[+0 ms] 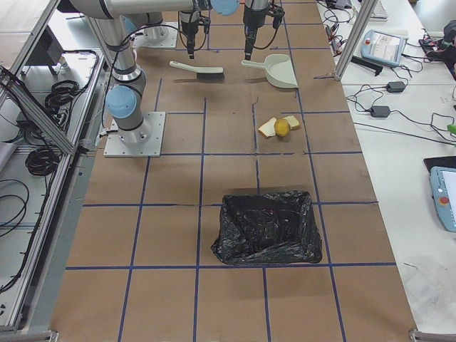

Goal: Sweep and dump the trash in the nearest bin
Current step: 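Lower the left gripper and close it on the white brush handle, then lift the brush with the left gripper and carry it farther from the robot, then move the right gripper to the white dustpan handle and grasp it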

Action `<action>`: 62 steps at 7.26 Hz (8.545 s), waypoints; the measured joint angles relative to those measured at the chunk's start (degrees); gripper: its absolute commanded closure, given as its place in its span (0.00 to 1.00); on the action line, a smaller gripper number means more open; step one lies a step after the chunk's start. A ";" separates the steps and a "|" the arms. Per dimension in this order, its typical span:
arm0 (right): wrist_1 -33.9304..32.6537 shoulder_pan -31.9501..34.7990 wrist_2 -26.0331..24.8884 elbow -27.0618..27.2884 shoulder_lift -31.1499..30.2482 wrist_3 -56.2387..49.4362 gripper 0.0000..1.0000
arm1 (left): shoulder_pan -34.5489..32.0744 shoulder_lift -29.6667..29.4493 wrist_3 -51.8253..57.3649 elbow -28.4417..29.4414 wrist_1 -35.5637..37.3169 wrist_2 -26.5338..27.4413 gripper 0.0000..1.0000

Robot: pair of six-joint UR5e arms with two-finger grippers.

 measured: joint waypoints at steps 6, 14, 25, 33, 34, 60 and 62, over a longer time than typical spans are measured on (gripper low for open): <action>-0.01 0.00 0.02 -0.11 0.05 0.00 0.00 | -3.50 0.88 -3.99 -8.13 7.84 -0.40 0.02; -0.01 -0.07 0.06 -0.27 0.05 0.00 0.00 | -5.01 -0.71 -3.95 -12.51 14.71 -0.36 0.20; -0.10 -0.02 0.07 -0.46 0.14 0.00 0.00 | -4.25 5.52 -5.42 -9.28 5.85 -0.20 0.90; -0.88 0.00 1.23 -0.60 0.64 0.16 0.00 | 26.41 10.83 23.02 3.86 -15.78 0.39 0.89; -1.17 0.10 1.23 -0.82 1.23 0.85 0.00 | 30.27 10.31 27.52 5.65 -17.32 0.38 0.88; -26.21 23.63 1.30 -6.07 33.02 11.55 0.00 | 36.73 5.61 34.55 10.53 -21.01 0.79 0.89; -26.45 23.35 1.68 -4.83 32.88 11.34 0.00 | 36.73 5.61 34.55 10.50 -21.01 0.79 0.89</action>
